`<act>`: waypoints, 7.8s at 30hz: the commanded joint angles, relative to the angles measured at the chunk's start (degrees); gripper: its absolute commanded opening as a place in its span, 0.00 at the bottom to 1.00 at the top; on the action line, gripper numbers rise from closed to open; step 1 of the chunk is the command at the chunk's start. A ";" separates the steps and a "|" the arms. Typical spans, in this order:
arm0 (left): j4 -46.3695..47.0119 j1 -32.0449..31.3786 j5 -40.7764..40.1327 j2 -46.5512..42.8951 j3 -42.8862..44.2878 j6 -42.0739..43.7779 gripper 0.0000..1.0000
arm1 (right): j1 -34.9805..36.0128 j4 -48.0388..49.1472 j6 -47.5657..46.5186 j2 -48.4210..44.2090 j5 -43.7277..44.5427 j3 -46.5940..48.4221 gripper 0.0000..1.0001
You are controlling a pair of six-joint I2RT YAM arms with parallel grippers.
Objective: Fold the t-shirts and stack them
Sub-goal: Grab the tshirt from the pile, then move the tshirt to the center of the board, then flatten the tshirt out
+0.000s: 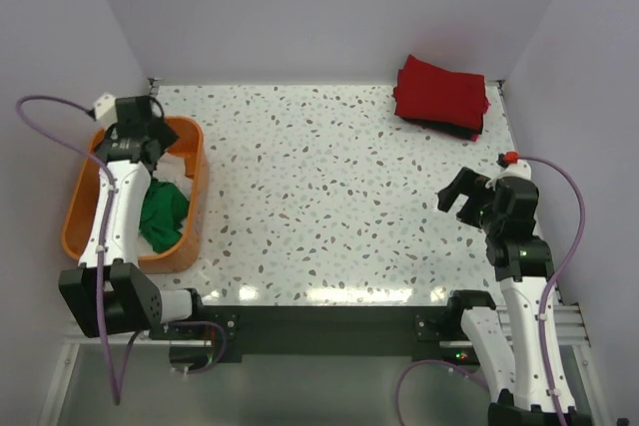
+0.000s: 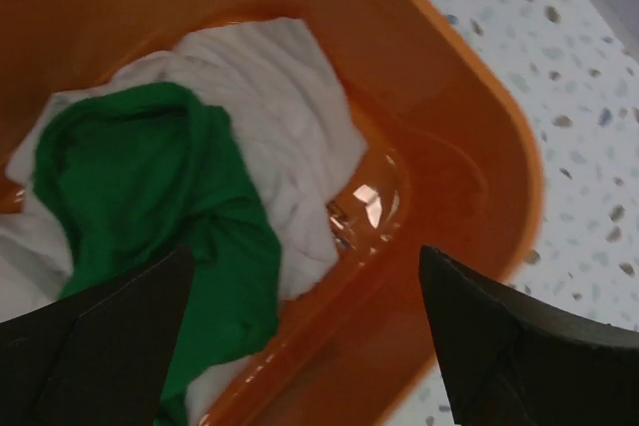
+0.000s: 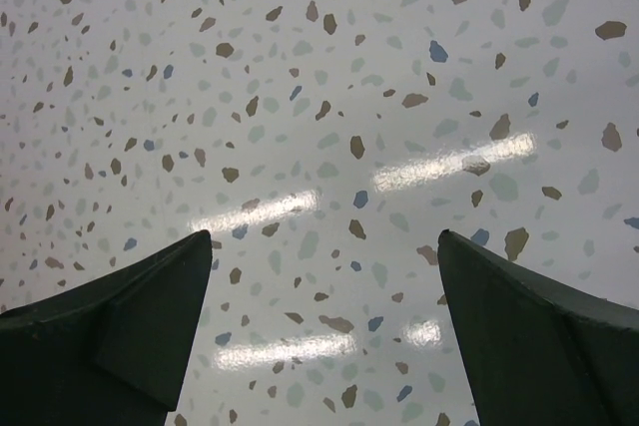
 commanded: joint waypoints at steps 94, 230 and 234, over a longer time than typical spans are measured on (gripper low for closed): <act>18.87 -31.62 9.03 10.12 -6.37 5.57 1.00 | -0.09 -4.97 2.04 4.04 3.98 0.16 0.99; 16.13 -23.69 14.22 14.61 0.41 12.61 1.00 | 26.02 -6.20 7.50 34.08 13.72 16.67 0.98; 19.65 -30.11 16.68 13.63 -7.59 9.18 1.00 | 24.17 0.73 4.77 46.39 11.08 23.69 0.99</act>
